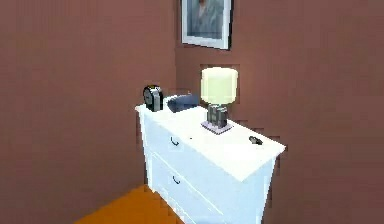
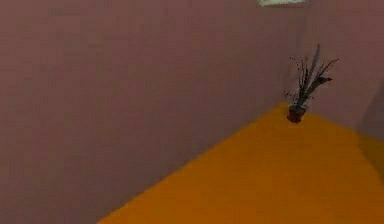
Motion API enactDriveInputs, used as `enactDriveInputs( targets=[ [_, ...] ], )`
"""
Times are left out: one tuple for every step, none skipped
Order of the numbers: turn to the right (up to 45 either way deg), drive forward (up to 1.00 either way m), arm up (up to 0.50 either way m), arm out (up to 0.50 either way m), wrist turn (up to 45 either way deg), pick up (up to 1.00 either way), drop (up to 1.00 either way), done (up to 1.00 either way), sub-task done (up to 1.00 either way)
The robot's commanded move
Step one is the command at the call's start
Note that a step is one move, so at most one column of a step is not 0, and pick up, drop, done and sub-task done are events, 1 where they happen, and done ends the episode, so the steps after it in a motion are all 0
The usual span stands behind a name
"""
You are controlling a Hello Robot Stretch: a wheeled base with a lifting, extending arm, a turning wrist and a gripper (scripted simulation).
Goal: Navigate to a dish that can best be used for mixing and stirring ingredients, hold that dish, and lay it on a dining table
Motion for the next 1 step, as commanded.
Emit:
enactDriveInputs(
  targets=[
    [3.0,0.0,0.0,0.0,0.0,0.0,0.0,0.0,0.0]
  ],
)
